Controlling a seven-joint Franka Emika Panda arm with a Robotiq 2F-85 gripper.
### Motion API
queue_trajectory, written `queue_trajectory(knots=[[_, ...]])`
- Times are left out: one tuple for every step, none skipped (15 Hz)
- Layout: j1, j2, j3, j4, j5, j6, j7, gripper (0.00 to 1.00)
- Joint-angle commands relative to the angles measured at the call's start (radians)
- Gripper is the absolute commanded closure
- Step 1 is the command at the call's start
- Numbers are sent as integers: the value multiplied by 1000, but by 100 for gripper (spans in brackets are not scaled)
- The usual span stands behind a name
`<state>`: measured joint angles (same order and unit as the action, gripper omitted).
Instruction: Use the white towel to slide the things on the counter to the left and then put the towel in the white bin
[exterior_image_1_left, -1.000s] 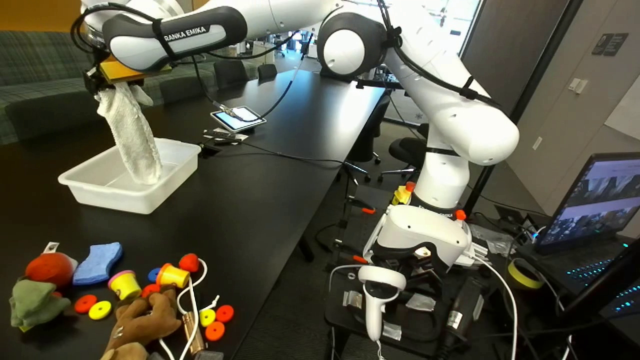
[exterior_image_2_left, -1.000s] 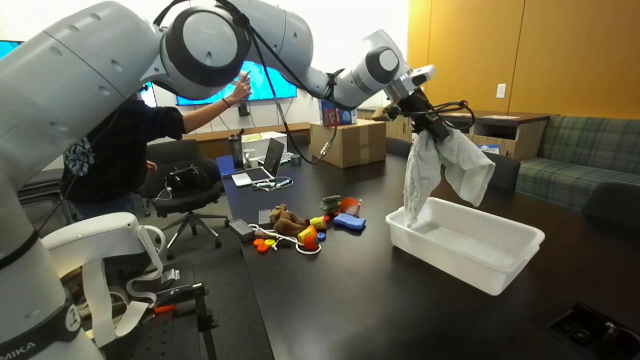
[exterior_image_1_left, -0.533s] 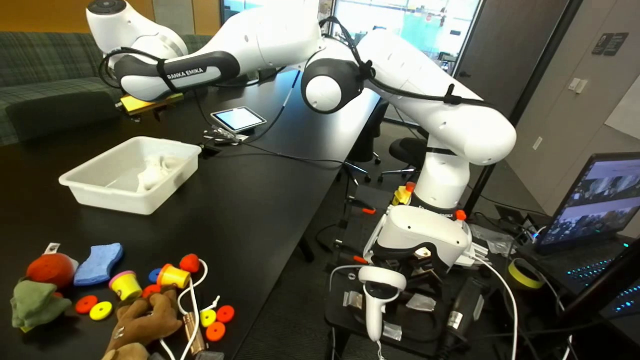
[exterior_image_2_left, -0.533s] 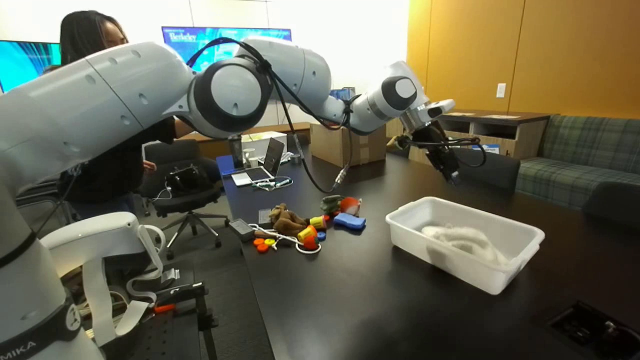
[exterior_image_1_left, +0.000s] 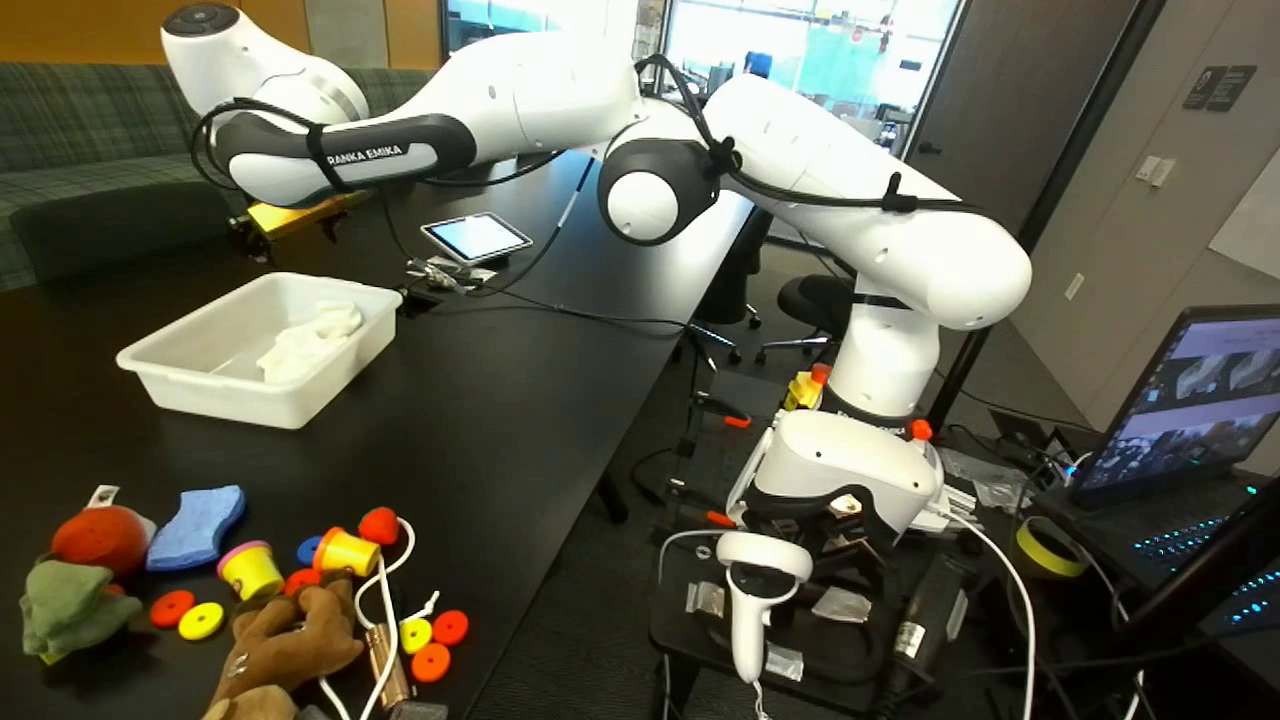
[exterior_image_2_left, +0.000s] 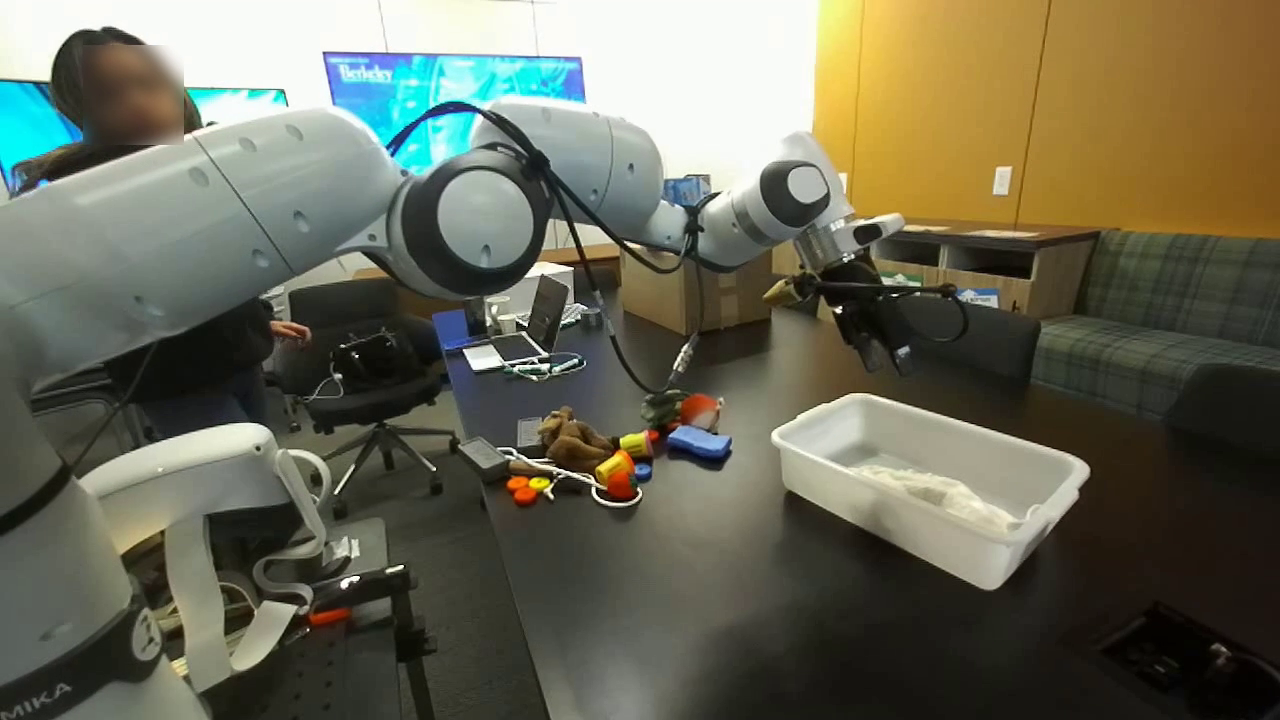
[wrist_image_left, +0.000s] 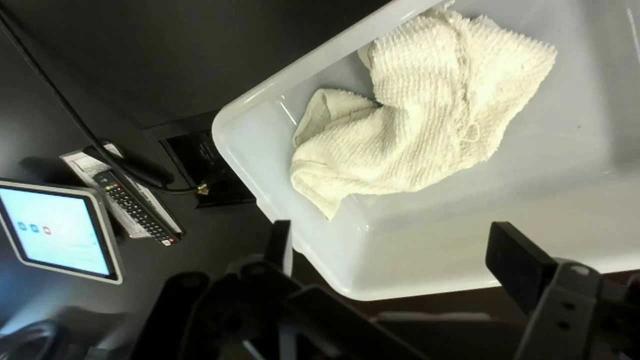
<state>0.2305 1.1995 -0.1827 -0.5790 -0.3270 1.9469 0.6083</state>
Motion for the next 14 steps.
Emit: queue_trajectory(knots=[[0, -74, 67, -72, 28, -46, -155, 0], [-1, -95, 86, -99, 28, -60, -193, 0], [11, -124, 105, -137, 27, -80, -213, 0], [7, -144, 126, -167, 31, -93, -239, 0], [1, -172, 153, -206, 39, -111, -271, 0], [0, -198, 174, -249, 43, -124, -291, 0], [-3, -229, 194, -298, 49, -135, -309, 0], [-6, -261, 213, -352, 57, -139, -327, 0], [-7, -288, 226, -397, 61, -142, -340, 0], [-8, -314, 239, -442, 65, -146, -350, 0], [-11, -340, 253, -487, 65, -144, -369, 0], [-15, -368, 267, -534, 67, -142, -384, 0], [-18, -393, 278, -581, 66, -137, -396, 0], [-26, -418, 292, -627, 69, -128, -415, 0]])
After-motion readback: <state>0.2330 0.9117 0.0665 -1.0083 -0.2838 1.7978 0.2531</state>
